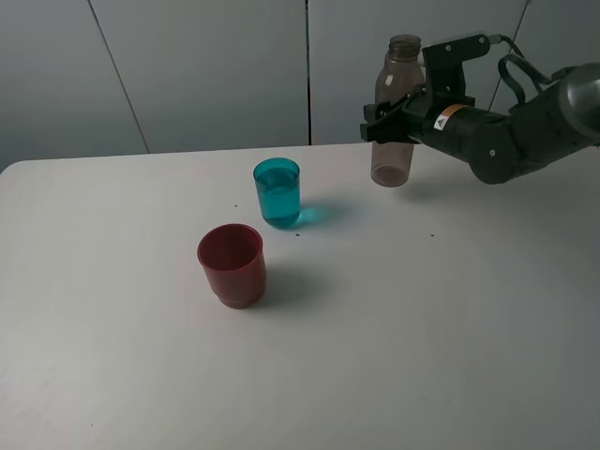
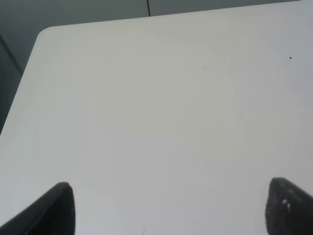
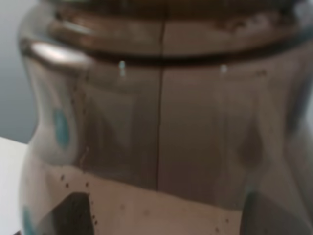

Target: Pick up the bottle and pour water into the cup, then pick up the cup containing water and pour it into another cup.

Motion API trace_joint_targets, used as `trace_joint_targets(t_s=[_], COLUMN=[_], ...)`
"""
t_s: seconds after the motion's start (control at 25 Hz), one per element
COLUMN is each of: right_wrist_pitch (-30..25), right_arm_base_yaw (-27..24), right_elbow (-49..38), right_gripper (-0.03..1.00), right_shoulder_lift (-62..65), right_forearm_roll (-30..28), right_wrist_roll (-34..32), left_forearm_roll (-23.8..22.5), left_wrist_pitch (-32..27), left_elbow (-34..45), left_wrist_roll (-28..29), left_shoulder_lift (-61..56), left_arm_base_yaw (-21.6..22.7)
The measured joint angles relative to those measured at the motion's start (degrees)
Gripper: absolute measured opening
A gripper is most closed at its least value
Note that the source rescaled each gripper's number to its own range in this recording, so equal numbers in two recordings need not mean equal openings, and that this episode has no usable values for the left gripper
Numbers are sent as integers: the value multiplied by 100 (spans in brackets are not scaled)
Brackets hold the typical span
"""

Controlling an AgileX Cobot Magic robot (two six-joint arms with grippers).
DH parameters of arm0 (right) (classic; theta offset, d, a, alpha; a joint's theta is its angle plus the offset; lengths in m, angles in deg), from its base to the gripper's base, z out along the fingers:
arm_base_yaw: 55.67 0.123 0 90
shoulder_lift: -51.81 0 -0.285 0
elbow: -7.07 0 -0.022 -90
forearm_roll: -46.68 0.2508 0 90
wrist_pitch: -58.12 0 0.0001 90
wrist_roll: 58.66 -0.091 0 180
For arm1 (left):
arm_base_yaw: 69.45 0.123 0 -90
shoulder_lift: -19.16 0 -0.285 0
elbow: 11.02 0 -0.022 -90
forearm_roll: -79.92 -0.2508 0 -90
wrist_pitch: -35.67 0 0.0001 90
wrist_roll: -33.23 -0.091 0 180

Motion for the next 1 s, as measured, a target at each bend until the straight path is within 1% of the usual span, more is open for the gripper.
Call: trace_joint_targets(t_s=[0.16, 0.48, 0.64, 0.88, 0.92, 0.96, 1.0], right_wrist_pitch=[0, -11, -189, -214, -214, -214, -223], right_arm_base_yaw=[-26, -26, -26, -26, -26, -26, -26], right_elbow=[-9, -9, -9, -9, -9, -9, -9], right_gripper=[0, 0, 0, 0, 3, 15, 35], right_shoulder_lift=[-161, -243, -286, -286, -286, -286, -286], right_forearm_roll=[232, 241, 267, 310, 310, 321, 321], right_wrist_roll=[0, -14, -14, -14, -14, -27, -46], left_forearm_roll=[0, 0, 0, 0, 0, 0, 0], left_wrist_pitch=[0, 0, 0, 0, 0, 0, 0], left_elbow=[0, 0, 0, 0, 0, 0, 0], left_wrist_roll=[0, 0, 0, 0, 0, 0, 0], left_shoulder_lift=[0, 0, 0, 0, 0, 0, 0], left_arm_base_yaw=[0, 0, 0, 0, 0, 0, 0])
